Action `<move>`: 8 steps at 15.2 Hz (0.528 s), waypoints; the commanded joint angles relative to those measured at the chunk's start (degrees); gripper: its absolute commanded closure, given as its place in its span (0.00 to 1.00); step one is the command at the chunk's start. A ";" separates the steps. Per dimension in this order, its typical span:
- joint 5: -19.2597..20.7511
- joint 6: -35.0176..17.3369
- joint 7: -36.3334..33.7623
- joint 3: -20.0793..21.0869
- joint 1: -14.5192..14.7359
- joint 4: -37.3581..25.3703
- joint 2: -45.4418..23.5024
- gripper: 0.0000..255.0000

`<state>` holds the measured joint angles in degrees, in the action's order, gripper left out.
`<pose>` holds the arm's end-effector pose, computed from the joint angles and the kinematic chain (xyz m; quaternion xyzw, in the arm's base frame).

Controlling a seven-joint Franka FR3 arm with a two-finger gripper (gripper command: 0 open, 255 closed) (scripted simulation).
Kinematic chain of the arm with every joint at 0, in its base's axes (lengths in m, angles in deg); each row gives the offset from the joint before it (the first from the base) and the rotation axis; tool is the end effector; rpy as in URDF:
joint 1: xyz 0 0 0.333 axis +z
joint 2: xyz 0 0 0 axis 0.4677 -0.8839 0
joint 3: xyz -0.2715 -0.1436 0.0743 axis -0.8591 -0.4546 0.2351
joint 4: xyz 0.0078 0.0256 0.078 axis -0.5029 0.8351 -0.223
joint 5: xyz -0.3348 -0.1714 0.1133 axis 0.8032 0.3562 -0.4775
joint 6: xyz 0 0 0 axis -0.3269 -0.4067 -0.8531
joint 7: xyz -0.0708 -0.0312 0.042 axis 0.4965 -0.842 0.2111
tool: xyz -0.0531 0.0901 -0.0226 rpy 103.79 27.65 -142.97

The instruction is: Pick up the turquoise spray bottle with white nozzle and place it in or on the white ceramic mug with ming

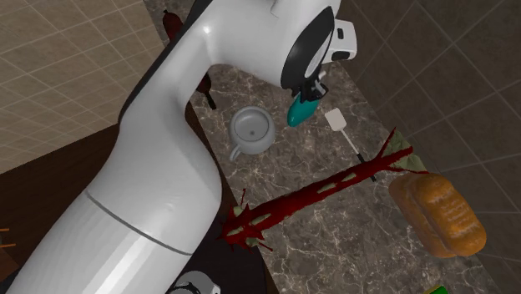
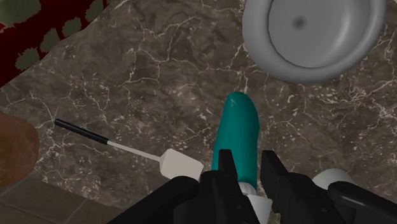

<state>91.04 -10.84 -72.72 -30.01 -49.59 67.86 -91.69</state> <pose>0.5169 -0.3855 0.5438 0.8948 -0.4426 0.0134 0.0582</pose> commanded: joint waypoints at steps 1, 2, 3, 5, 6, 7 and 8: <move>-0.11 1.79 0.13 -0.01 -0.08 -2.08 -0.31 1.00; -0.15 2.61 0.21 -0.02 -0.13 -3.04 -0.44 1.00; -0.20 3.44 0.30 -0.04 -0.18 -4.02 -0.59 1.00; -0.32 5.14 0.48 -0.06 -0.31 -6.07 -0.94 1.00; -0.39 6.00 0.57 -0.08 -0.38 -7.14 -1.15 1.00; -0.46 6.88 0.67 -0.09 -0.46 -8.24 -1.38 1.00; -0.54 7.77 0.77 -0.11 -0.54 -9.39 -1.64 1.00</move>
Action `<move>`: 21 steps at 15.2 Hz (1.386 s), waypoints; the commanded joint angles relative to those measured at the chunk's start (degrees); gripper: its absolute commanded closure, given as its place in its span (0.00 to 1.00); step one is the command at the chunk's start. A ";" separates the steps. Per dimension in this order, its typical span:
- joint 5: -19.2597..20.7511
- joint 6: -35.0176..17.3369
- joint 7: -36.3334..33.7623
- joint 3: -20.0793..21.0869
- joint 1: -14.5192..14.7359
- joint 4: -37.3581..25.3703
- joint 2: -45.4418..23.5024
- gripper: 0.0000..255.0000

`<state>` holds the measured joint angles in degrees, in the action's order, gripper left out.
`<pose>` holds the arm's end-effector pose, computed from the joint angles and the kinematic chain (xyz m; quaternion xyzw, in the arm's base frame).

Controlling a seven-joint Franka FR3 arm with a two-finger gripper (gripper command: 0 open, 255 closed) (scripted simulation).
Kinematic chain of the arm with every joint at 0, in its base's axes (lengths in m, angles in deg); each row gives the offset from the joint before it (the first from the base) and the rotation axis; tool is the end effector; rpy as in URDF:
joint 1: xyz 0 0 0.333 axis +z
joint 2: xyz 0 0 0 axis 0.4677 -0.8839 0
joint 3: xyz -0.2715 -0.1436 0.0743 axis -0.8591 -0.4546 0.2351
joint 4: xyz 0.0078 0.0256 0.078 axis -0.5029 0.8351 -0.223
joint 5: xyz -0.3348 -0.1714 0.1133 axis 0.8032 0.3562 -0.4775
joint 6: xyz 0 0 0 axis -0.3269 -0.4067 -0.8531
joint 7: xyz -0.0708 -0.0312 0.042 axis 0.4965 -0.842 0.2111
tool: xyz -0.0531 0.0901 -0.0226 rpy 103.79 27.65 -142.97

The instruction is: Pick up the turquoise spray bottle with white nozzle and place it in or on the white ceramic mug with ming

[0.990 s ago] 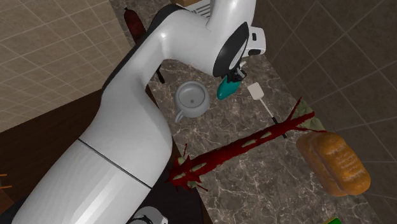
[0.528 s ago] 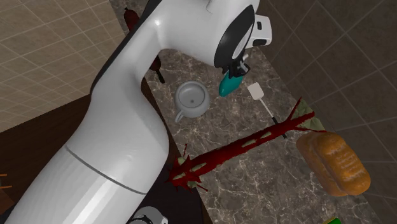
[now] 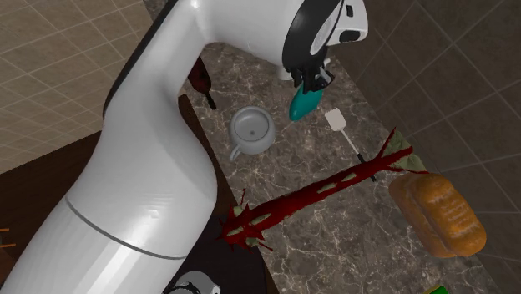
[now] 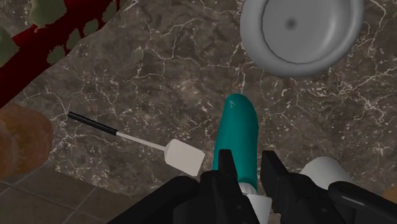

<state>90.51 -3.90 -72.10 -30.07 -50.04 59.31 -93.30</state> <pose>0.5190 -0.3852 0.5867 0.8947 -0.4426 0.0136 0.0581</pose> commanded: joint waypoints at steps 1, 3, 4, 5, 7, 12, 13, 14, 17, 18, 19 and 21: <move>-0.11 1.74 0.26 -0.06 -0.18 -2.03 -0.30 1.00; -0.30 3.59 0.48 -0.09 -0.40 -4.52 -0.94 1.00; -0.42 4.55 0.59 -0.11 -0.52 -5.84 -1.30 1.00; -0.54 5.53 0.71 -0.12 -0.65 -7.21 -1.70 1.00; -0.81 7.56 0.96 -0.16 -0.95 -10.13 -2.60 1.00; -1.58 12.44 1.55 -0.21 -1.87 -17.61 -5.22 1.00; -1.00 12.64 0.66 -0.04 -0.84 -16.07 -3.51 1.00; -0.44 12.94 -0.25 0.14 0.16 -14.73 -1.91 1.00; 1.09 14.32 -3.09 0.91 2.97 -11.72 2.34 1.00; 1.55 14.92 -4.07 1.23 3.85 -11.01 3.59 1.00; 2.00 15.58 -5.06 1.60 4.69 -10.44 4.76 1.00; 2.79 17.06 -7.07 2.37 6.34 -9.67 6.87 1.00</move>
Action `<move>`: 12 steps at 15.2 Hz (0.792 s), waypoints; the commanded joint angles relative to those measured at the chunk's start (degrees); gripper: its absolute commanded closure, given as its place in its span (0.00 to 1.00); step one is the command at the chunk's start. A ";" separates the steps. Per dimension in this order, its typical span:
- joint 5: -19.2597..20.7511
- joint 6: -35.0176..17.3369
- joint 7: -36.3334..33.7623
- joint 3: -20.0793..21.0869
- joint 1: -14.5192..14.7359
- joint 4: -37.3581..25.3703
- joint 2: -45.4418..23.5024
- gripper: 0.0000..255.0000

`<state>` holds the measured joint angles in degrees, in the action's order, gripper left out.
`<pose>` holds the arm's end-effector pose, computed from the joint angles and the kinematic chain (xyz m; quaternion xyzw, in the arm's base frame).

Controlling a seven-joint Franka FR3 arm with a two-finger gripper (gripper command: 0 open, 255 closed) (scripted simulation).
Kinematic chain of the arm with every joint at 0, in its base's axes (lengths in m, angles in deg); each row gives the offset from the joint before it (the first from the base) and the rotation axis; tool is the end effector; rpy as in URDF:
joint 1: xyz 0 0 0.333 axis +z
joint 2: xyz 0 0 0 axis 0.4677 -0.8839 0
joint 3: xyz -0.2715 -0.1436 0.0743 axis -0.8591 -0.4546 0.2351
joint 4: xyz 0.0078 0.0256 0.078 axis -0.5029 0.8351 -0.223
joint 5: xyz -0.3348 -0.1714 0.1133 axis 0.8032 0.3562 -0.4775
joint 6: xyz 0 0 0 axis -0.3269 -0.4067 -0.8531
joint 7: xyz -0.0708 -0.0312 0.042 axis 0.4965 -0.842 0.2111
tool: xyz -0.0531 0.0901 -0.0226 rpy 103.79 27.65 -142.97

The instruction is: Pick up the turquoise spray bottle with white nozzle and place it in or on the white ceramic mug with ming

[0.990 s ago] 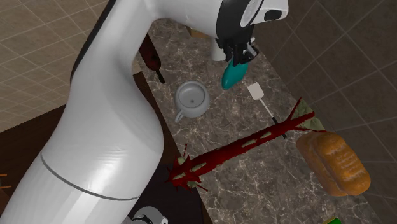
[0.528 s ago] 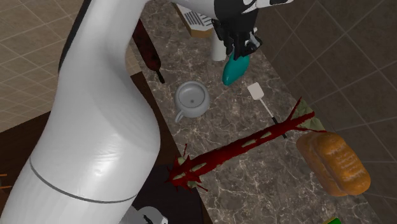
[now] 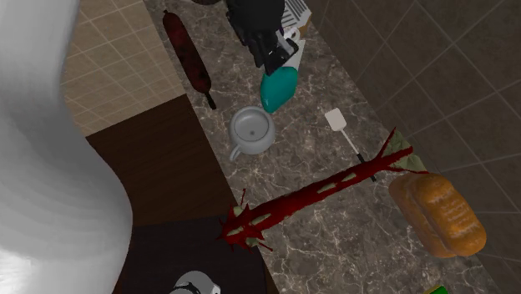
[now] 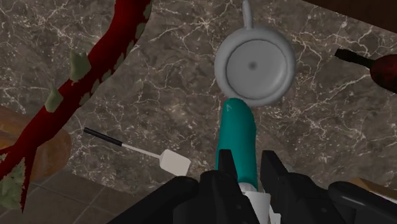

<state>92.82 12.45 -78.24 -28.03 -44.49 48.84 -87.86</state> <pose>0.5058 -0.2924 0.7010 0.8950 -0.4422 0.0137 0.0580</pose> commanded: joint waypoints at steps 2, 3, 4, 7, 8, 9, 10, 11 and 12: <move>1.18 2.39 -2.98 1.20 2.34 1.08 3.22 1.00; 1.48 3.30 -4.02 1.66 3.10 1.05 4.00 1.00; 1.77 4.26 -5.06 2.15 3.84 0.89 4.70 1.00; 2.37 3.40 -6.91 2.96 5.03 4.21 7.02 1.00; 2.49 2.34 -7.11 3.02 5.11 5.95 7.69 1.00; 2.60 1.31 -7.30 3.08 5.17 7.61 8.32 1.00; 2.70 0.30 -7.49 3.13 5.23 9.21 8.91 1.00; 2.80 -0.68 -7.67 3.17 5.28 10.75 9.46 1.00; 2.88 -1.64 -7.84 3.21 5.33 12.23 9.99 1.00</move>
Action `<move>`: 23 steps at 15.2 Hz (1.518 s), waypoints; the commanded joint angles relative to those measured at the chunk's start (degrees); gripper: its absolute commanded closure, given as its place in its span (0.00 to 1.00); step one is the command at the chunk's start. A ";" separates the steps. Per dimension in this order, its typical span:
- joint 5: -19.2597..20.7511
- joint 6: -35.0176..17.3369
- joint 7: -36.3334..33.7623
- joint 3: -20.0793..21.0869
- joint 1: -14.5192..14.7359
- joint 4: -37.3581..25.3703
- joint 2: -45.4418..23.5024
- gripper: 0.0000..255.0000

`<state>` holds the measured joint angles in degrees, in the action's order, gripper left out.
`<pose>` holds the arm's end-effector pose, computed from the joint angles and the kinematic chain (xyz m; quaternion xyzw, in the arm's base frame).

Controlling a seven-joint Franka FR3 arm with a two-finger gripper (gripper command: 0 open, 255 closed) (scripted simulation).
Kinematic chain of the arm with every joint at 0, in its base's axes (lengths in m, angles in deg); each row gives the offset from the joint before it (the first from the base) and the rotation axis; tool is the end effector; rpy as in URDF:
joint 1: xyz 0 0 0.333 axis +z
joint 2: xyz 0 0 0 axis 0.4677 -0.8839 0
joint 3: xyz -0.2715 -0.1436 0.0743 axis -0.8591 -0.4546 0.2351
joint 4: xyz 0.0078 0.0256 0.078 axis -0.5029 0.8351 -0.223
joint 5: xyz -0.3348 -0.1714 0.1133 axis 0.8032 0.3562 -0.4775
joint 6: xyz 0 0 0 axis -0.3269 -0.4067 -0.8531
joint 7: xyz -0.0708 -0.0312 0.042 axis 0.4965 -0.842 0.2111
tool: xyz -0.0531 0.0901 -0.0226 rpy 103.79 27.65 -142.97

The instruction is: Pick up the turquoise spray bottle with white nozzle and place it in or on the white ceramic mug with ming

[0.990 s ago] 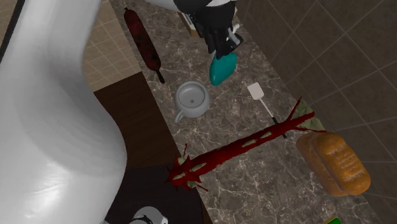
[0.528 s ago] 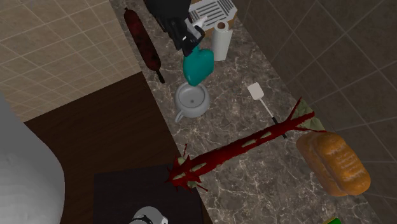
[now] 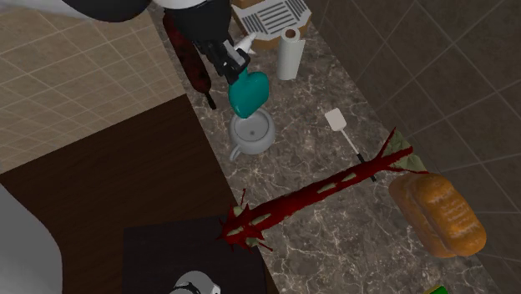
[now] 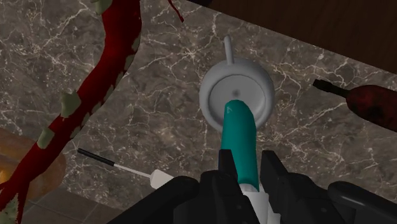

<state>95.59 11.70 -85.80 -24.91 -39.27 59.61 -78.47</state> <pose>0.4921 -0.2210 0.7083 0.8947 -0.4427 0.0130 0.0581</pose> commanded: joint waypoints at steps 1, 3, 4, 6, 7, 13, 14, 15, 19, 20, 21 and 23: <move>0.19 -1.84 -0.45 0.13 0.16 2.90 1.09 1.00; 0.35 -3.68 -0.76 0.20 0.22 5.65 1.99 1.00; 0.41 -4.58 -0.91 0.22 0.25 6.97 2.41 1.00; 0.54 -6.34 -1.20 0.27 0.29 9.50 3.17 1.00; 0.60 -7.21 -1.34 0.29 0.31 10.71 3.51 1.00; 0.91 -12.23 -2.09 0.35 0.36 17.44 5.20 1.00; 0.95 -13.05 -2.20 0.36 0.36 18.48 5.42 1.00; 1.00 -13.85 -2.31 0.36 0.36 19.50 5.62 1.00; 1.15 -17.04 -2.73 0.36 0.35 23.36 6.28 1.00; 1.19 -17.83 -2.83 0.35 0.35 24.28 6.41 1.00; 1.22 -18.61 -2.93 0.35 0.34 25.18 6.53 1.00; 1.29 -20.21 -3.12 0.33 0.33 26.98 6.72 1.00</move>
<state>96.83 -7.70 -88.76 -24.60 -38.96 85.66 -71.92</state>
